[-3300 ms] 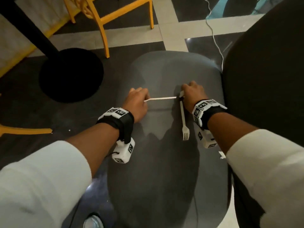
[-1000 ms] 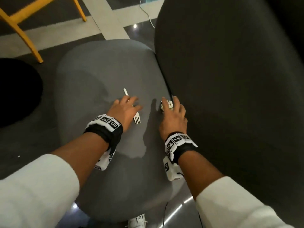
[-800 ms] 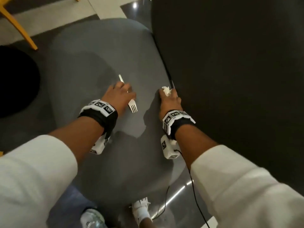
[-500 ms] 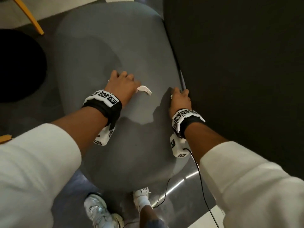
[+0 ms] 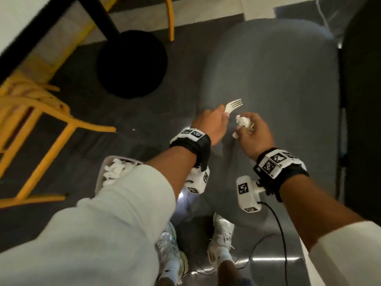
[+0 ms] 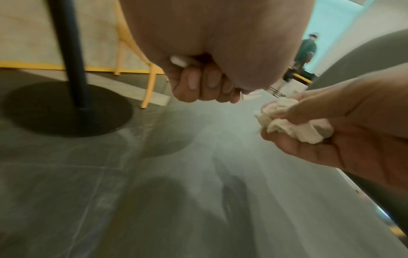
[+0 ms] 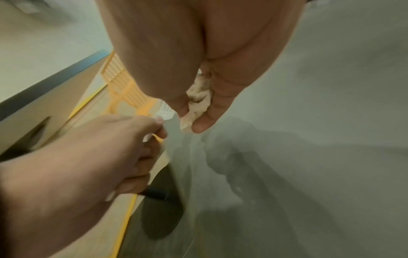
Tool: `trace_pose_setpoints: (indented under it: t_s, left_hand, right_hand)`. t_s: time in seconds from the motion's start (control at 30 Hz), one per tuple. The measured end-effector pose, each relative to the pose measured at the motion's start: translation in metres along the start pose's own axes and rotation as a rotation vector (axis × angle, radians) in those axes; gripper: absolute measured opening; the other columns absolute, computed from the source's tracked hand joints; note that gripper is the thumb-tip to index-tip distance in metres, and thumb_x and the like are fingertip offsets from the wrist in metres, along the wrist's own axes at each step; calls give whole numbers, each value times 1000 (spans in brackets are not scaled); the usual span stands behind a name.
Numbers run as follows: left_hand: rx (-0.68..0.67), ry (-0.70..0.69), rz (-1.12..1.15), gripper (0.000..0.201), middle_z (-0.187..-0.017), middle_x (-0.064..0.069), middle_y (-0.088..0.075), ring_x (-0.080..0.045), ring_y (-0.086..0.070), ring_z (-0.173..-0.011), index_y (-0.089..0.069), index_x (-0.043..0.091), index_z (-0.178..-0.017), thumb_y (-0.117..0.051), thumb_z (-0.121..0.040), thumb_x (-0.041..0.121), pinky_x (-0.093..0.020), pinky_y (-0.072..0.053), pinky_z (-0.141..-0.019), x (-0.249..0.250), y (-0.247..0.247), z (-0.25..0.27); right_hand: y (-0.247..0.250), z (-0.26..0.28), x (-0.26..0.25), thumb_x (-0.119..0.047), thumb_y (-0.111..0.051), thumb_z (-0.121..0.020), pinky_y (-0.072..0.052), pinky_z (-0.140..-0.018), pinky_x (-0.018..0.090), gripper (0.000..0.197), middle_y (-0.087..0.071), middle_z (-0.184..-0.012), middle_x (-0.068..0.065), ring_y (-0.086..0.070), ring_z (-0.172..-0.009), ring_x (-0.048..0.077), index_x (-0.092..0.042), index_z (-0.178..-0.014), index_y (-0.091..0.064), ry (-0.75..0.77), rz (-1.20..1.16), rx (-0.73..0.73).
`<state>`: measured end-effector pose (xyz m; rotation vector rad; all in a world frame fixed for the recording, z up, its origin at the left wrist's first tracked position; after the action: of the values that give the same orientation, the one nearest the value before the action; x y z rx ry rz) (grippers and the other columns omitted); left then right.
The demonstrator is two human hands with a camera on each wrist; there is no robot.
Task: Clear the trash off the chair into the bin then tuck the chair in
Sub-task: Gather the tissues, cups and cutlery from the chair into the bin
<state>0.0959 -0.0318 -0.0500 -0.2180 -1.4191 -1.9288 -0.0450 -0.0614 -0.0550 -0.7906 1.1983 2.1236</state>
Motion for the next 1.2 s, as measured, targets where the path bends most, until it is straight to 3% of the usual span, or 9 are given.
trace_pose_setpoints:
  t_s: [0.13,0.27,0.4,0.53,0.63,0.83,1.0,1.13,1.2]
  left_hand:
    - [0,247,134,22,-104,-22,-68,-42,-62,-97,-62,11,-94,-45,-92,25,-39,-47,-76,-96,23,48]
    - [-26,477,147,21,-100,-19,-71,-41,-65,-96,-68,10,-87,-51,-85,22,-38,-50,-76,-204,31,104]
    - [-51,641,106,26,-104,-8,-73,-33,-67,-96,-68,17,-82,-50,-75,34,-38,-55,-88,-296,33,166]
    - [-66,725,68,27,-120,-10,-68,-33,-63,-109,-70,13,-110,-55,-88,17,-35,-51,-91,-353,29,204]
    - [-81,768,88,26,-117,-11,-69,-32,-65,-106,-70,12,-109,-55,-88,16,-34,-53,-87,-377,23,217]
    - [-99,776,165,19,-104,-12,-71,-32,-66,-92,-71,10,-94,-55,-86,16,-37,-56,-79,-397,3,219]
    - [-73,757,250,31,-118,-9,-66,-32,-61,-105,-61,12,-117,-50,-91,26,-37,-50,-85,-406,-8,213]
    - [-49,726,330,44,-135,-10,-57,-35,-54,-120,-51,15,-132,-47,-89,19,-37,-44,-97,-403,-16,213]
    - [-43,711,351,51,-145,-9,-51,-32,-48,-130,-44,17,-143,-47,-92,16,-34,-38,-104,-399,-17,217]
  right_hand:
    - [-108,33,-32,-30,-67,-82,-56,-92,46,43,-65,-109,3,-68,-98,25,-22,-119,-47,-44,-64,-189]
    - [-228,57,-19,-54,-68,-56,-62,-83,48,55,-76,-95,0,-75,-88,23,-25,-103,-64,-163,-6,-454]
    - [-300,105,-29,-45,-63,-71,-60,-88,43,50,-75,-105,10,-73,-99,29,-13,-110,-68,-169,153,-606]
    - [-335,137,-37,-32,-65,-84,-56,-96,42,44,-73,-117,12,-70,-110,31,-11,-122,-68,-206,213,-628]
    - [-353,144,-37,-28,-63,-93,-50,-104,38,45,-65,-133,12,-62,-123,33,-10,-134,-61,-215,268,-639]
    - [-377,138,-30,-28,-62,-94,-52,-103,42,43,-67,-130,11,-63,-121,33,-11,-134,-60,-204,316,-649]
    - [-395,132,-8,-36,-69,-90,-49,-107,49,77,-57,-140,4,-58,-127,28,-18,-152,-27,-271,98,-699]
    - [-390,129,10,-22,-63,-89,-53,-103,49,49,-64,-119,9,-64,-119,35,-12,-135,-49,-280,185,-791]
    - [-377,133,11,-17,-61,-92,-58,-93,41,36,-64,-103,9,-69,-102,33,-4,-125,-61,-253,211,-814]
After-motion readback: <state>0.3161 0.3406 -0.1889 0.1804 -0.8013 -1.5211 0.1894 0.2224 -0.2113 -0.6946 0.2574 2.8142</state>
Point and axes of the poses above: each hand's wrist, its own z-axis away from the middle knuckle, its own y-axis out of the back of the hand, x = y × z, the point moved 1 cm from there along -z, towards the middle knuckle
